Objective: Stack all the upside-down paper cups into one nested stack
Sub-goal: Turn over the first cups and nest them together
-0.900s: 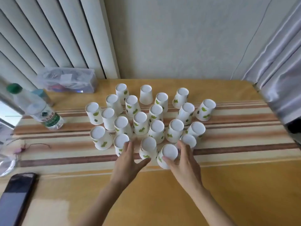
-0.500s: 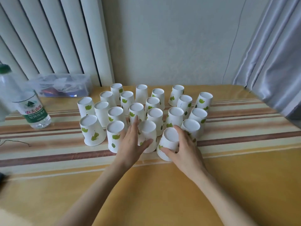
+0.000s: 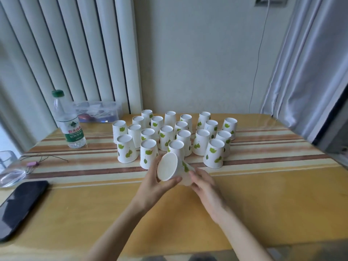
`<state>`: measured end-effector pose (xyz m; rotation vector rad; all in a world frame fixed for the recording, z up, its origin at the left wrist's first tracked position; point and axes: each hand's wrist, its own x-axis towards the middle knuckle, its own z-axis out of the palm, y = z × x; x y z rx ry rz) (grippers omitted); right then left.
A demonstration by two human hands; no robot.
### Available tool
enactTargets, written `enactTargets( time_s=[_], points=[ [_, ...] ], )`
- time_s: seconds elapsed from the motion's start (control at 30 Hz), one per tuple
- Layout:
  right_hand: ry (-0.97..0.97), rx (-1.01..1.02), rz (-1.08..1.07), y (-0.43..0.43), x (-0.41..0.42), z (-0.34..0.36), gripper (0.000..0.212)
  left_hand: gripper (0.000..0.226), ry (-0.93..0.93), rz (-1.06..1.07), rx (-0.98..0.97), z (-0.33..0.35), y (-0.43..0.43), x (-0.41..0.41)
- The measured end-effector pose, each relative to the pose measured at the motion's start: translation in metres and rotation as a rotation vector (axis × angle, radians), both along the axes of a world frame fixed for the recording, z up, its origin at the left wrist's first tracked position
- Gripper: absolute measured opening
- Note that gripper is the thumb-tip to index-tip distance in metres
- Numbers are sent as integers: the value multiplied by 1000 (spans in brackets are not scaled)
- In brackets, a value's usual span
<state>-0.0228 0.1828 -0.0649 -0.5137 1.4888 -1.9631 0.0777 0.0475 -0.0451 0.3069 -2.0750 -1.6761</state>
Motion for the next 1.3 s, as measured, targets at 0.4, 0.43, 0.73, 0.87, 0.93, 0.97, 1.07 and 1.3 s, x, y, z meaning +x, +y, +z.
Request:
enactTargets(
  time_s=[0.4,0.43,0.73,0.87,0.93,0.97,1.07,1.3],
  points=[
    [547,461,-224,-77,-47,-6,83,86,-225,199,-266,-14,-30,25],
    [556,489,-215,-82,-50,-7,85,77,-218,194,-235,-18,-30,26],
    [558,638,-220,-89,-53,-19,68,51,-227,167,-119,-36,-27,31],
    [412,334,-239,-64,-43,-1,68,51,-233,139,-148,-37,-29,33],
    [414,218,-187,-48,-38,16,65,51,-234,133,-146,-37,-31,34],
    [421,168,-153,-41,-36,26,68,51,-232,128,-144,-37,-33,33],
    [529,136,-23,-27,-26,62,61,57,-252,80,-156,-35,-35,33],
    [1288,584,201,-45,-6,101,65,83,-235,76,-174,-31,-78,58]
  ],
)
